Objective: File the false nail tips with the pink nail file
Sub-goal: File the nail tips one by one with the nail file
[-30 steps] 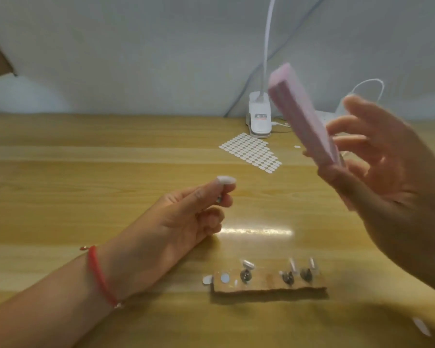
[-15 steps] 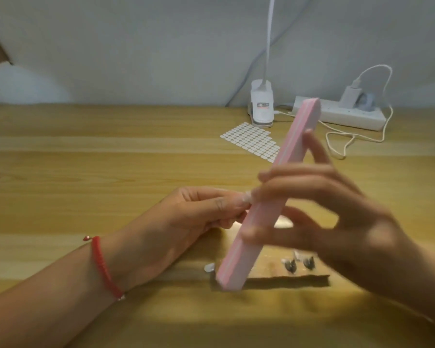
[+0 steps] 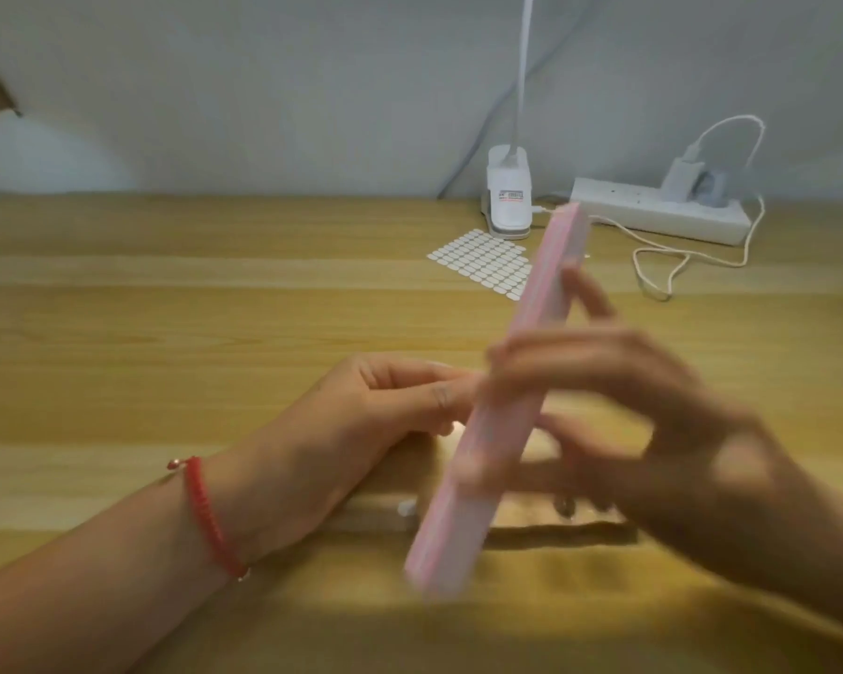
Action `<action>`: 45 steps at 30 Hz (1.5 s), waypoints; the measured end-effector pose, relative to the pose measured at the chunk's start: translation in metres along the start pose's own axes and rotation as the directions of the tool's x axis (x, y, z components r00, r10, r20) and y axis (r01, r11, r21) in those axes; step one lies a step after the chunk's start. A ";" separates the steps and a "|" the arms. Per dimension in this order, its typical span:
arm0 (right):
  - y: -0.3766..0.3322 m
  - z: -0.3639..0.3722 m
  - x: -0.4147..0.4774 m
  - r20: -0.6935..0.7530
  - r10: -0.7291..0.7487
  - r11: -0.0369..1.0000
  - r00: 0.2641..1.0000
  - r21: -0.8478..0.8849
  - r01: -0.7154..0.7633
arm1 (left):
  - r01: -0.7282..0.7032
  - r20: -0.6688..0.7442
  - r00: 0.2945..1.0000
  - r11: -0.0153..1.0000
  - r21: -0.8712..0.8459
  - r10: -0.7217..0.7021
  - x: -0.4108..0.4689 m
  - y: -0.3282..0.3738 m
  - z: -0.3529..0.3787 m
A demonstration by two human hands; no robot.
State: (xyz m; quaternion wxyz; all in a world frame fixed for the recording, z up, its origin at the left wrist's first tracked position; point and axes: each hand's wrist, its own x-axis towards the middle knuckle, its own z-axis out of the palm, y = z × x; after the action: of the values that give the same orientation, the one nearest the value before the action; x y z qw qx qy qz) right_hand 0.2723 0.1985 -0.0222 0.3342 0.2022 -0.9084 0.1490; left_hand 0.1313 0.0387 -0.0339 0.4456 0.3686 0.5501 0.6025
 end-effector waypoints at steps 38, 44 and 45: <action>0.067 0.002 -0.030 -0.201 0.251 0.952 0.947 -0.127 -0.279 | -0.172 -0.224 0.941 0.928 0.329 0.254 -0.022 -0.004 -0.001; 0.068 0.002 -0.031 -0.185 0.238 0.956 0.954 -0.131 -0.264 | -0.148 -0.204 0.945 0.890 0.431 0.256 -0.030 -0.003 -0.007; 0.068 0.002 -0.032 -0.181 0.237 0.956 0.954 -0.132 -0.262 | -0.138 -0.193 0.948 0.873 0.468 0.253 -0.030 -0.003 -0.007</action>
State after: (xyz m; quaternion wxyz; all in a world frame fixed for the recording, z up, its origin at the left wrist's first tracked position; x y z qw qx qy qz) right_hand 0.2614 0.2657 -0.0541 0.4005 0.0461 -0.9050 0.1356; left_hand 0.1349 0.0083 -0.0364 0.2124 0.4374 0.6849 0.5427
